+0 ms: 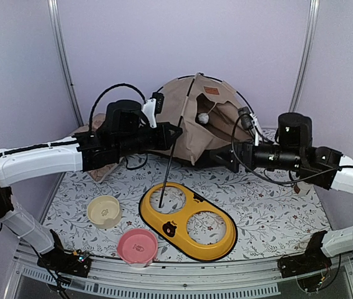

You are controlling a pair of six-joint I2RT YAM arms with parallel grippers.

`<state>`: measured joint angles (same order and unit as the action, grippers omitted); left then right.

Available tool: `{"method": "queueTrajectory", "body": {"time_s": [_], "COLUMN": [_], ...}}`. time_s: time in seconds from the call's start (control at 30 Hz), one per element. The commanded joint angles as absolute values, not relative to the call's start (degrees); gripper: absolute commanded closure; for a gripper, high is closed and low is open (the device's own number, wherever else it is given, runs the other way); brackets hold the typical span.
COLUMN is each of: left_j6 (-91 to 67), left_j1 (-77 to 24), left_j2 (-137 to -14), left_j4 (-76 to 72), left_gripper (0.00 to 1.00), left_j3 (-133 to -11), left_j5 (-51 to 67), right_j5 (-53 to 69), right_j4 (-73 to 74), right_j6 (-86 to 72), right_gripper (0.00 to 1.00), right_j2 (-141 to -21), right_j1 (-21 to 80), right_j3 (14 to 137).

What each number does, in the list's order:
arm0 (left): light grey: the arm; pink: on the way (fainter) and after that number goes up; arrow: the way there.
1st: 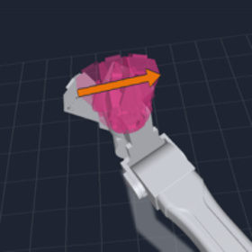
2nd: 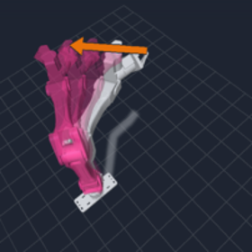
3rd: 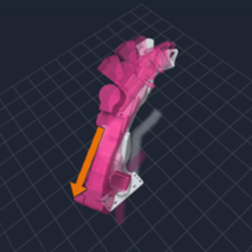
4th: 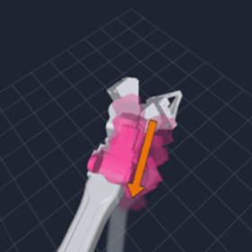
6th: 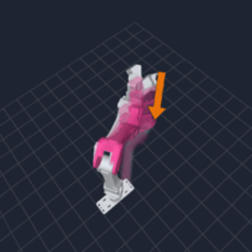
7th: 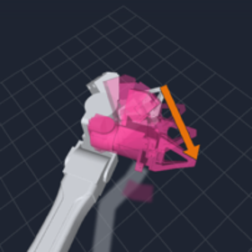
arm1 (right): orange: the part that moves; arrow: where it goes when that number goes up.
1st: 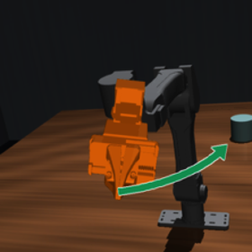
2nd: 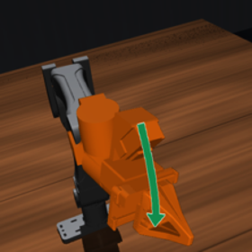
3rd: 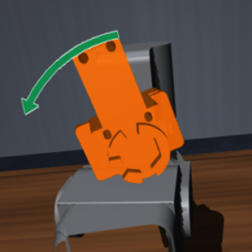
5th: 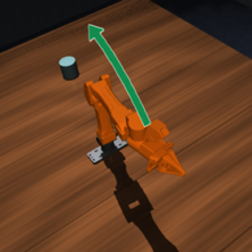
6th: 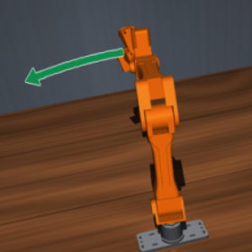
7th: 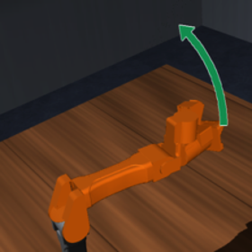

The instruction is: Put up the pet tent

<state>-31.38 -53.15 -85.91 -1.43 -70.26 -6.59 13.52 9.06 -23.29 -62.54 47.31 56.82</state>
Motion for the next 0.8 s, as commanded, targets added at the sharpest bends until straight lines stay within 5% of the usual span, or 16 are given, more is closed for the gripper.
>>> {"method": "queueTrajectory", "body": {"time_s": [0.0,0.77], "left_j6": [-32.6,-32.9], "left_j1": [-54.7,-56.5], "left_j2": [-87.6,-93.3], "left_j4": [-7.3,-8.5], "left_gripper": [1.00,1.00], "left_j3": [-74.0,-76.5], "left_j5": [-6.9,-3.6], "right_j5": [13.0,15.5], "right_j4": [-6.0,-34.7], "right_j6": [-33.9,-47.7], "right_gripper": [0.07,0.35], "right_j2": [-61.8,-84.5], "right_j1": [53.4,62.1], "right_j3": [47.9,41.4]}}
